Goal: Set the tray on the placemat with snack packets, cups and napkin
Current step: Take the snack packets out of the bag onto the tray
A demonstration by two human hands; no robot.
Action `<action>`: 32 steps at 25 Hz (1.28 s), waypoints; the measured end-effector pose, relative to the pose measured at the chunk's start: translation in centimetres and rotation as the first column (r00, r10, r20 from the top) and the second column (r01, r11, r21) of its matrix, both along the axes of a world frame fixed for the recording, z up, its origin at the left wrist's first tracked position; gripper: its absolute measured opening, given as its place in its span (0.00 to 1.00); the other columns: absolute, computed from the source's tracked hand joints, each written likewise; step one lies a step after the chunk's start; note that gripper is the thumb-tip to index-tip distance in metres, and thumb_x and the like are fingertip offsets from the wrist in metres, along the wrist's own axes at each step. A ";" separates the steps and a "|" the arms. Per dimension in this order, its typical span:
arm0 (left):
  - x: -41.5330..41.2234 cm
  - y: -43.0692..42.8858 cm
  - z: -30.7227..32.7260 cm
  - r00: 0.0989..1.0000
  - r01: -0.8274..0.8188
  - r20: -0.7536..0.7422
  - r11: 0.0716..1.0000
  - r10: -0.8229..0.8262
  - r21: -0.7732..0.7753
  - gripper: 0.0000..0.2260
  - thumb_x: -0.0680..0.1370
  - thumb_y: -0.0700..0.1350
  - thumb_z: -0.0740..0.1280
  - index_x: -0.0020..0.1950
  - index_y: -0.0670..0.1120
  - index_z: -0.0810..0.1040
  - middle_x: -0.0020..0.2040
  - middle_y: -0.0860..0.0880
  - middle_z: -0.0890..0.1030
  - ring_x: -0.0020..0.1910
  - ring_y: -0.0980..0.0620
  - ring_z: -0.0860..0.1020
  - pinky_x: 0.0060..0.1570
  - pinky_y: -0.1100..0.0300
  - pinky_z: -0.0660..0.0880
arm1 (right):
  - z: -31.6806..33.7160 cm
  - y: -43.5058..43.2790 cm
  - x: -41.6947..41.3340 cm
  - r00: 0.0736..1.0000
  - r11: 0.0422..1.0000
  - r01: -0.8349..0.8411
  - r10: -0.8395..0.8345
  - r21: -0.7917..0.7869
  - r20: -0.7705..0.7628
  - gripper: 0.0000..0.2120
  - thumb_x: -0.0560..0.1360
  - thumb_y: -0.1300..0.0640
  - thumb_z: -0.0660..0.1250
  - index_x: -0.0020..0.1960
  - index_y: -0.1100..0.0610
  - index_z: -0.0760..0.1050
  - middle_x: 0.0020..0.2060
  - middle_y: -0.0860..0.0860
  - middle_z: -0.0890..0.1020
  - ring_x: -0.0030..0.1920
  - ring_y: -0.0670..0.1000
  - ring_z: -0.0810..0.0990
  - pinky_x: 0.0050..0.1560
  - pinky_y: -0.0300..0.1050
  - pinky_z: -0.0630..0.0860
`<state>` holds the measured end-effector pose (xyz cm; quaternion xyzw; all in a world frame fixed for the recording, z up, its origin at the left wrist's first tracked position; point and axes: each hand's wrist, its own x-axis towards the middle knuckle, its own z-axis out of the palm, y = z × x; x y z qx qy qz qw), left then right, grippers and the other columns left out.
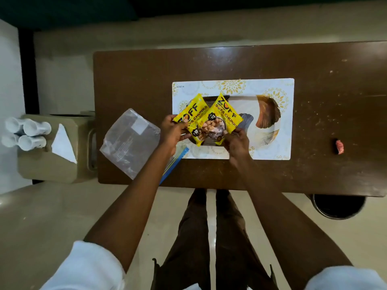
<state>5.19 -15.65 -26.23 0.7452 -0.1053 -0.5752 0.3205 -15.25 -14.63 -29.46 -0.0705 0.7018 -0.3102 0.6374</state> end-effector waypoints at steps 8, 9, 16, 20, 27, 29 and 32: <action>-1.4 3.0 -2.8 0.985 -0.126 0.139 0.970 0.098 0.207 0.15 0.78 0.43 0.73 0.63 0.41 0.76 0.57 0.39 0.82 0.47 0.44 0.82 0.47 0.50 0.81 | -2.0 0.6 -3.3 0.985 0.995 -0.104 0.104 0.005 -0.141 0.14 0.79 0.71 0.67 0.61 0.60 0.74 0.48 0.56 0.81 0.50 0.55 0.78 0.41 0.46 0.75; -1.1 2.8 -2.6 0.980 -0.085 0.192 0.980 0.050 0.178 0.18 0.77 0.44 0.74 0.65 0.42 0.77 0.58 0.41 0.82 0.51 0.43 0.83 0.51 0.48 0.82 | -2.1 0.5 -3.6 0.977 0.991 -0.135 0.133 0.003 -0.167 0.14 0.79 0.71 0.67 0.62 0.61 0.75 0.49 0.58 0.81 0.50 0.55 0.78 0.41 0.45 0.75; -0.1 3.0 -2.5 0.935 0.139 0.291 0.966 -0.200 0.219 0.16 0.77 0.38 0.75 0.63 0.41 0.79 0.58 0.38 0.84 0.53 0.40 0.86 0.51 0.41 0.85 | -0.5 -4.7 -3.9 0.833 0.836 -0.508 0.416 -0.207 -0.365 0.13 0.78 0.75 0.60 0.58 0.62 0.74 0.51 0.61 0.81 0.50 0.57 0.80 0.46 0.52 0.79; -0.6 3.6 -2.6 0.962 0.093 0.229 0.968 -0.147 0.231 0.15 0.77 0.38 0.75 0.62 0.41 0.79 0.58 0.38 0.85 0.52 0.41 0.87 0.48 0.43 0.85 | 0.1 -10.8 -1.2 0.530 0.535 -0.826 0.627 -0.180 -0.570 0.14 0.77 0.70 0.58 0.58 0.60 0.76 0.52 0.60 0.84 0.56 0.63 0.83 0.54 0.59 0.79; -0.1 2.6 -2.4 0.964 0.122 0.200 0.958 -0.177 0.258 0.17 0.76 0.39 0.76 0.64 0.42 0.78 0.59 0.38 0.83 0.55 0.41 0.86 0.49 0.41 0.85 | -0.8 -15.2 6.1 -0.090 0.008 -0.991 0.689 0.132 -0.719 0.17 0.76 0.63 0.62 0.62 0.50 0.78 0.58 0.51 0.86 0.66 0.61 0.78 0.68 0.57 0.65; -0.1 2.6 -2.5 0.963 0.130 0.193 0.953 -0.187 0.272 0.17 0.76 0.39 0.76 0.64 0.42 0.78 0.59 0.38 0.84 0.54 0.41 0.86 0.47 0.44 0.86 | -1.2 -14.7 6.3 -0.070 0.049 -0.989 0.666 0.137 -0.743 0.19 0.76 0.63 0.62 0.62 0.49 0.79 0.60 0.52 0.85 0.66 0.62 0.78 0.68 0.57 0.67; -0.1 2.8 -2.4 0.951 0.138 0.225 0.943 -0.212 0.302 0.16 0.76 0.38 0.75 0.63 0.43 0.79 0.60 0.40 0.84 0.53 0.41 0.86 0.46 0.47 0.86 | -1.3 -14.2 5.2 0.079 0.173 -0.984 0.652 0.047 -0.754 0.16 0.77 0.60 0.65 0.62 0.49 0.81 0.63 0.52 0.82 0.67 0.59 0.78 0.66 0.58 0.70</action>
